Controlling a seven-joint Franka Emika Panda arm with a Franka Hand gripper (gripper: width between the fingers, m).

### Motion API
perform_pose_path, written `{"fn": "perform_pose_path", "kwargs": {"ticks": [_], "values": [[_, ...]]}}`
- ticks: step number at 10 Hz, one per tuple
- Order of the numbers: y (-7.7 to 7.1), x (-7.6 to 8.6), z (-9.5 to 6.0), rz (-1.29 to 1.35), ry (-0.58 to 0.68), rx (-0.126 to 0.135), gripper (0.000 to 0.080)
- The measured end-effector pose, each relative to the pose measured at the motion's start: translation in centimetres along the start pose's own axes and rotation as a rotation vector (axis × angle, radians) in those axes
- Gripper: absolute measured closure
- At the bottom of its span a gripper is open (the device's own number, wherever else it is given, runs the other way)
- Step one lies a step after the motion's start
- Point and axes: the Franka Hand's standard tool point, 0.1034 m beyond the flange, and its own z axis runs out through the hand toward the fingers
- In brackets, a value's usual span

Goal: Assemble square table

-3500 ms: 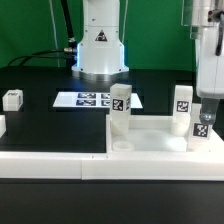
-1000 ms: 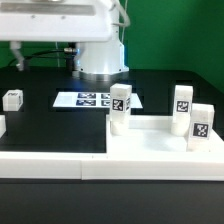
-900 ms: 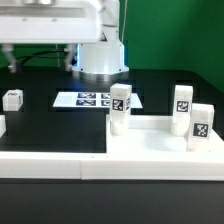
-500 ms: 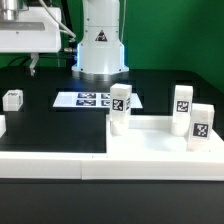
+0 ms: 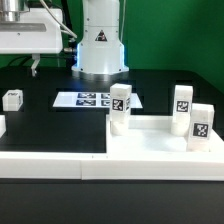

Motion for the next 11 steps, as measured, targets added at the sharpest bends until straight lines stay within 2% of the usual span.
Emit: {"fn": "perform_pose_path", "kwargs": {"ticks": [3, 5, 6, 7, 8, 9, 11], "values": [[-0.1, -2.4, 2.6, 0.036, -0.299, 0.035, 0.0151], [1.0, -2.1, 3.3, 0.008, -0.425, 0.024, 0.0151], [2.6, -2.0, 2.7, 0.008, -0.510, 0.027, 0.0151], [3.7, -1.6, 2.6, 0.006, -0.554, 0.016, 0.0151], [4.3, -1.6, 2.7, 0.021, -0.606, 0.030, 0.0151], [4.5, -1.6, 2.4, 0.042, -0.664, 0.050, 0.0151], [4.4, -1.3, 2.8, 0.032, -0.689, 0.045, 0.0151]]}}
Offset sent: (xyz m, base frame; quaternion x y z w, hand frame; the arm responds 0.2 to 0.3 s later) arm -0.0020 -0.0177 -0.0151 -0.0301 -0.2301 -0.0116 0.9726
